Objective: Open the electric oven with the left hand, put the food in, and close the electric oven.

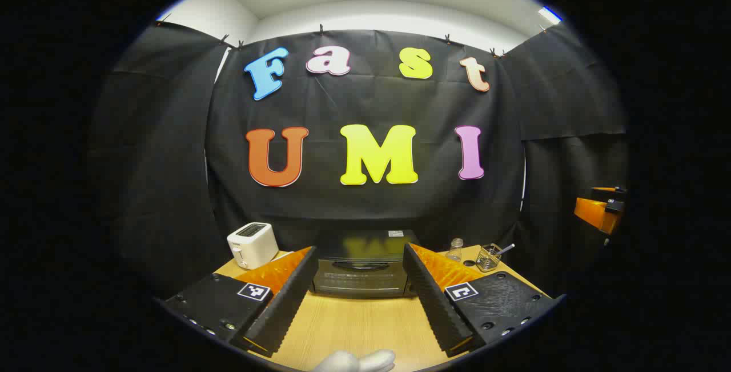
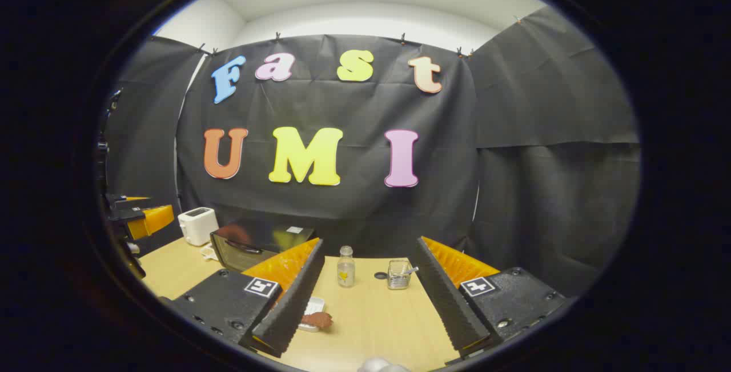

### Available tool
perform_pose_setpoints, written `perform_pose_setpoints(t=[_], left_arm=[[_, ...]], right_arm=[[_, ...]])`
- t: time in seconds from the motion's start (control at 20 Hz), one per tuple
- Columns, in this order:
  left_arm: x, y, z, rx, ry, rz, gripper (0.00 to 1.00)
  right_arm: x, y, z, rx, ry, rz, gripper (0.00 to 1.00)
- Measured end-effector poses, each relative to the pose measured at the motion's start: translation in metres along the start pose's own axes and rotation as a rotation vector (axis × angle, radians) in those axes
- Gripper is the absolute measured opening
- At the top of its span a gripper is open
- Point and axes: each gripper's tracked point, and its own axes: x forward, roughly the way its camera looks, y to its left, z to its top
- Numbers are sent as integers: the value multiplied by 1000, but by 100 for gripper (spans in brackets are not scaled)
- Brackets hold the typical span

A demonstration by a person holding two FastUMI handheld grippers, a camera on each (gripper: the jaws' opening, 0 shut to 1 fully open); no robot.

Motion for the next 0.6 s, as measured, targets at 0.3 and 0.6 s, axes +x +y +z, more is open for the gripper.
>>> perform_pose_setpoints(t=[0.3, 0.6], left_arm=[[12, -5, -3, 22, -9, 0, 95], [43, -2, -11, 15, 5, 4, 95]], right_arm=[[-6, -12, -6, 8, 25, -18, 100], [-11, -21, -10, 1, 48, -41, 96]])
